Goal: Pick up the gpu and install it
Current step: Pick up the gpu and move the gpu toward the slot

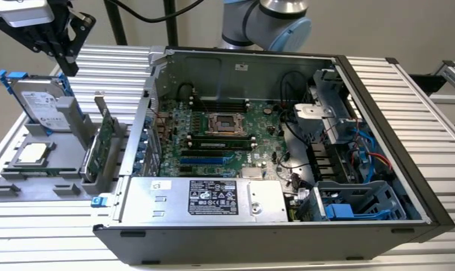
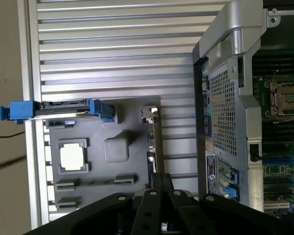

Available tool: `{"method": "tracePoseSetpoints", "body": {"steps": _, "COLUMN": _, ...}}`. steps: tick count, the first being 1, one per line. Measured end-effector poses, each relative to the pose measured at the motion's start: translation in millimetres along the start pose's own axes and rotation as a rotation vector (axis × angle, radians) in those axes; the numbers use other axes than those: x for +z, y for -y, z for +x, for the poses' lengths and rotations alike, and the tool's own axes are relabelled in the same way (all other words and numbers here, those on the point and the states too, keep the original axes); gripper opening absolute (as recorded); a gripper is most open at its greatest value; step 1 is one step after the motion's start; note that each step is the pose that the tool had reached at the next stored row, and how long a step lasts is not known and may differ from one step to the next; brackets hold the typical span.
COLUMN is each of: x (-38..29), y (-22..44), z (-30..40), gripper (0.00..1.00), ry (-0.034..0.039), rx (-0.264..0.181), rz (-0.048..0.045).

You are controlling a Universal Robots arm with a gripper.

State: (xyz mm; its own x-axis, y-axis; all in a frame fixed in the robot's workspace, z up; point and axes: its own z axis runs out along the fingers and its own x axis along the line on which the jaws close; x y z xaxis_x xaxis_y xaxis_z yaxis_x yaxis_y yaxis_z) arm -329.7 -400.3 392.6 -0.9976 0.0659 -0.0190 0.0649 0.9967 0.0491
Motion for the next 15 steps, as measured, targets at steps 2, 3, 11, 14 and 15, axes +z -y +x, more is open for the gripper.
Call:
{"method": "tracePoseSetpoints", "body": {"steps": 2, "x": 0.0, "y": 0.0, "z": 0.0, "gripper": 0.0, "ry": 0.0, "rx": 0.0, "rz": 0.0}}
{"method": "tracePoseSetpoints", "body": {"steps": 3, "x": 0.0, "y": 0.0, "z": 0.0, "gripper": 0.0, "ry": 0.0, "rx": 0.0, "rz": 0.0}}
{"method": "tracePoseSetpoints", "body": {"steps": 11, "x": 0.0, "y": 0.0, "z": 0.0, "gripper": 1.0, "ry": -0.0001, "rx": 0.0, "rz": 0.0001}}
{"method": "tracePoseSetpoints", "body": {"steps": 14, "x": 0.0, "y": 0.0, "z": 0.0, "gripper": 1.0, "ry": 0.0, "rx": 0.0, "rz": 0.0}}
{"method": "tracePoseSetpoints", "body": {"steps": 15, "x": 0.0, "y": 0.0, "z": 0.0, "gripper": 1.0, "ry": -0.0001, "rx": 0.0, "rz": 0.0}}
